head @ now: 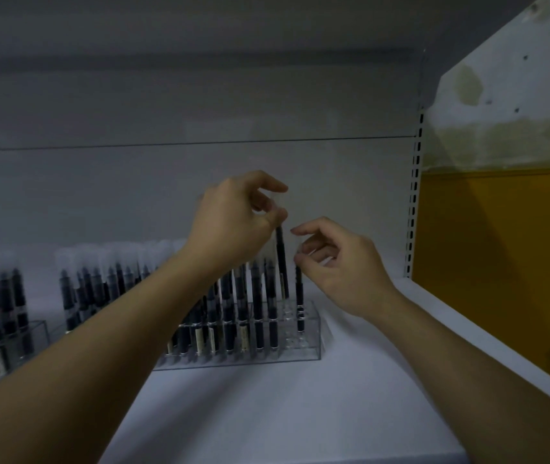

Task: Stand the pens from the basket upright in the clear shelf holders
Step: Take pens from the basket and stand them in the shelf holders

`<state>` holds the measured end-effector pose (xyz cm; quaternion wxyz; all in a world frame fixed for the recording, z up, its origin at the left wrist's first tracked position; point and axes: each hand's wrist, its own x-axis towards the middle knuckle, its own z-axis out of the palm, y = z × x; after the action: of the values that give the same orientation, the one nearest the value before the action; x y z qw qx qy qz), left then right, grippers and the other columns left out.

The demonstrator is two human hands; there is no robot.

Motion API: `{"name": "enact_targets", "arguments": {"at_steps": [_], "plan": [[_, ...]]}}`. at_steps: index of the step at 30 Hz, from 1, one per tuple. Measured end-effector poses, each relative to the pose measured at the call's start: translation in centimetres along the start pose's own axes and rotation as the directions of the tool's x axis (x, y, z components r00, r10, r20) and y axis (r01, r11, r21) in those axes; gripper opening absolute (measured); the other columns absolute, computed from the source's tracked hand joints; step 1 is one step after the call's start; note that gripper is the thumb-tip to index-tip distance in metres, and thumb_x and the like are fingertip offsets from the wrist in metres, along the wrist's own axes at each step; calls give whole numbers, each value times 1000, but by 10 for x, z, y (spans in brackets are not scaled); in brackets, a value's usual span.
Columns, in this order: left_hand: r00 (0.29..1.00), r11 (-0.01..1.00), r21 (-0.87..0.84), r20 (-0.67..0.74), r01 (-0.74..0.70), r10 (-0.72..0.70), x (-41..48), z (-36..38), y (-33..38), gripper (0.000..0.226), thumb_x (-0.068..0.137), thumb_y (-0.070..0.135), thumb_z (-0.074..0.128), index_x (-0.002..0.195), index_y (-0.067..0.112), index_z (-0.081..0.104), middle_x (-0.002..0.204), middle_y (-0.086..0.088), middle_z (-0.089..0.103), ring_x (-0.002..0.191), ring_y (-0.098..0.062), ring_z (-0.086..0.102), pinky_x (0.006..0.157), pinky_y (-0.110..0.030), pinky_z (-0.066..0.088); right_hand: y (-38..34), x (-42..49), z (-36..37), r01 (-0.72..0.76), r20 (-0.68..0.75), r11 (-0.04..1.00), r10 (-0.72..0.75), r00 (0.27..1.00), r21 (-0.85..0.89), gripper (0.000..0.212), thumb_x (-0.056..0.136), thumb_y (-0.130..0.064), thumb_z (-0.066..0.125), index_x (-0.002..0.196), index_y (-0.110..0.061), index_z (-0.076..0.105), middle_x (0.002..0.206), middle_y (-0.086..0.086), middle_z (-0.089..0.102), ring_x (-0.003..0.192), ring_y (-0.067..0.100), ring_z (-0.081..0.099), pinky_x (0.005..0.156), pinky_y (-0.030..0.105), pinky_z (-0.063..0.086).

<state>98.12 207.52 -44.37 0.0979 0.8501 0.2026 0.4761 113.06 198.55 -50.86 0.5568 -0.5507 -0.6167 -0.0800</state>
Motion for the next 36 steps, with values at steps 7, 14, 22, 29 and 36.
{"name": "enact_targets", "arguments": {"at_steps": [7,14,22,29,36], "plan": [[998,997,30,-7,68,-68,1,-1,-1,22,85,36,70,106,39,63,84,17,65,83,-1,62,87,-42,52,-1,-2,2,-24,24,1000,24,999,16,35,83,-12,72,110,-33,61,82,-6,65,68,3,63,64,11,50],[994,992,124,107,23,-36,-4,5,3,16,86,40,67,102,38,66,86,17,67,81,-2,62,91,-43,50,0,-3,0,-33,-7,999,33,999,-9,37,84,-13,70,116,-28,61,84,-8,65,66,2,63,61,11,50],[968,970,231,252,-72,12,0,-3,14,26,93,48,52,102,30,68,100,11,70,96,-10,63,97,-45,46,1,-5,-1,-18,3,998,18,1000,-53,35,85,-14,68,116,-27,61,85,-12,64,68,2,63,60,10,49],[959,879,443,276,-178,55,-18,5,12,28,92,37,54,118,29,60,112,9,67,113,-17,56,116,-56,13,3,-4,-1,-6,-5,995,5,1000,-100,33,85,-16,69,116,-28,62,85,-14,63,74,-1,62,65,12,51],[951,871,441,297,-217,86,-30,0,0,51,92,48,50,141,34,44,144,10,47,137,-15,34,117,-59,-1,4,-7,1,11,-19,991,-14,1000,-133,38,83,-18,68,117,-33,60,91,-16,63,81,-1,64,68,20,55]]}}
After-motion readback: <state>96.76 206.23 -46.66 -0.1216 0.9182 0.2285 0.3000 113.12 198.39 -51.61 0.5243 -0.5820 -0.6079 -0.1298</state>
